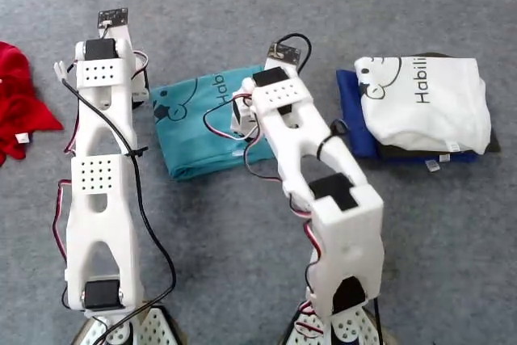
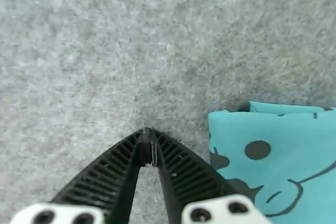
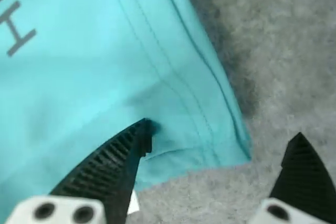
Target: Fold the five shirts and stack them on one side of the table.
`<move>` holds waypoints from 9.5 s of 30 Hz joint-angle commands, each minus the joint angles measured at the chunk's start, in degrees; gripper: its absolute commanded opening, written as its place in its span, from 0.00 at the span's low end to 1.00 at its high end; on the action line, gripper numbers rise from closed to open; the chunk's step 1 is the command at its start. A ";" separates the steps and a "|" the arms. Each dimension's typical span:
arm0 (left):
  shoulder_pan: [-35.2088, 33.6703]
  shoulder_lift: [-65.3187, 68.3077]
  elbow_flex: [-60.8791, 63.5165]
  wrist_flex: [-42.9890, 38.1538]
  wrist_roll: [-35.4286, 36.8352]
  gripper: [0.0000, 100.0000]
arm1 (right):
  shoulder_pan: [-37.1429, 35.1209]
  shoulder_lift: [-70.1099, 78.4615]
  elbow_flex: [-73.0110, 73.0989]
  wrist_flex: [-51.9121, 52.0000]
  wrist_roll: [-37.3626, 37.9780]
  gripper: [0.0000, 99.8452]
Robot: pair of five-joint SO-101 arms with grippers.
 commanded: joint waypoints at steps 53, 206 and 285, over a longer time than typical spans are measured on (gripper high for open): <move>-10.15 1.49 -13.14 -0.18 11.08 0.03 | 19.96 1.89 -40.57 12.75 50.20 0.01; -41.71 -64.44 85.41 -14.33 -13.63 0.12 | 13.80 -98.24 57.71 -1.05 34.55 0.02; -65.27 -108.31 101.41 -5.63 -24.88 0.27 | -33.49 -3.38 -30.46 24.62 39.91 0.14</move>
